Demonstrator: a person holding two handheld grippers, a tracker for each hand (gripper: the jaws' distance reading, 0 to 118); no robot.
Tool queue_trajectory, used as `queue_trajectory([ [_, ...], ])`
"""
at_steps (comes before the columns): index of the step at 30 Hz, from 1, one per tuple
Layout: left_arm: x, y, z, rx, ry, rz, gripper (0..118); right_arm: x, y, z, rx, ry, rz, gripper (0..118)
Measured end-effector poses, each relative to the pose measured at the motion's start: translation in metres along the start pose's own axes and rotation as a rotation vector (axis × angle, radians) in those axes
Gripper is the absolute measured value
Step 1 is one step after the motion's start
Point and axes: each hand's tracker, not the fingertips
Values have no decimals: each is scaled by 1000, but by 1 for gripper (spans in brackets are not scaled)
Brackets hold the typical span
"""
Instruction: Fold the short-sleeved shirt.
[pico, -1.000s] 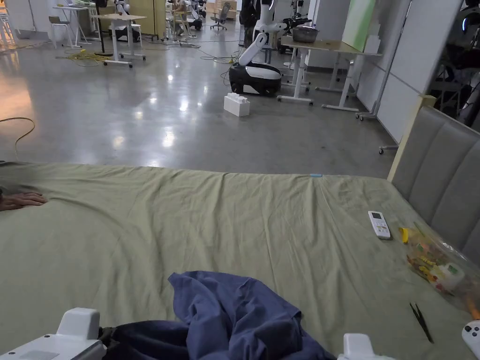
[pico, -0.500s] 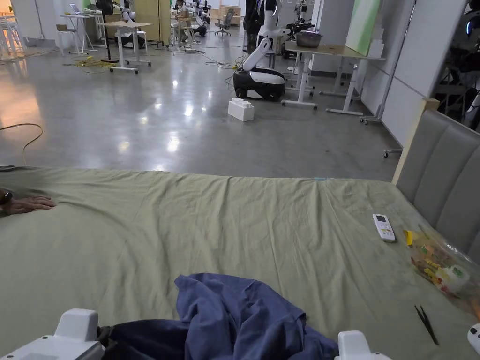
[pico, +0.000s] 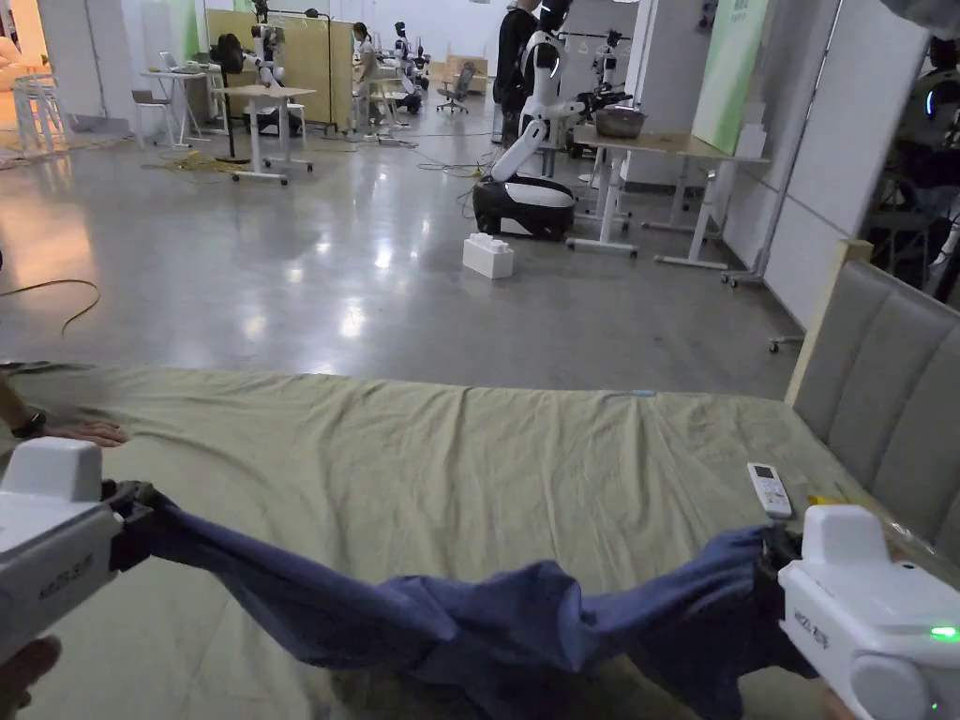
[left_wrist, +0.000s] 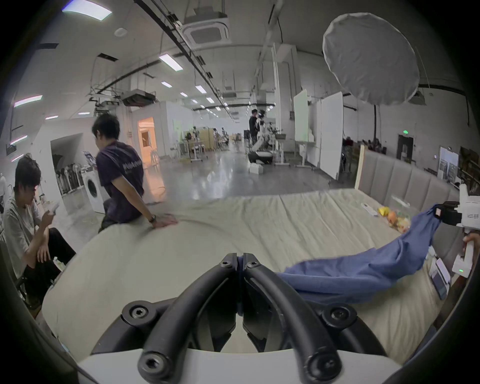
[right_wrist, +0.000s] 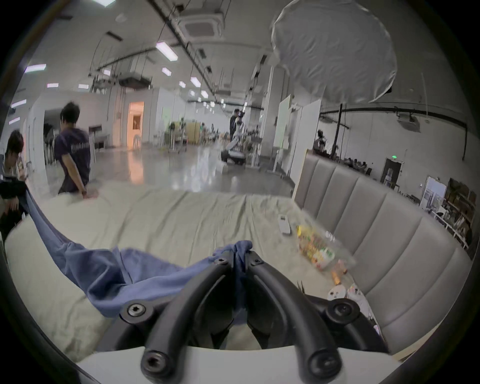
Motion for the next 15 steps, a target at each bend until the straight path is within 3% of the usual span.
queue_trajectory([
  [4,-30,39,-2,75,25,24,4,18,44,-3,103,2,-63,7],
  [8,-37,80,1,137,38,19,4,10,100,4,221,-3,11,7],
  [15,-43,136,-23,165,56,6,4,2,162,-13,271,-23,1,7],
])
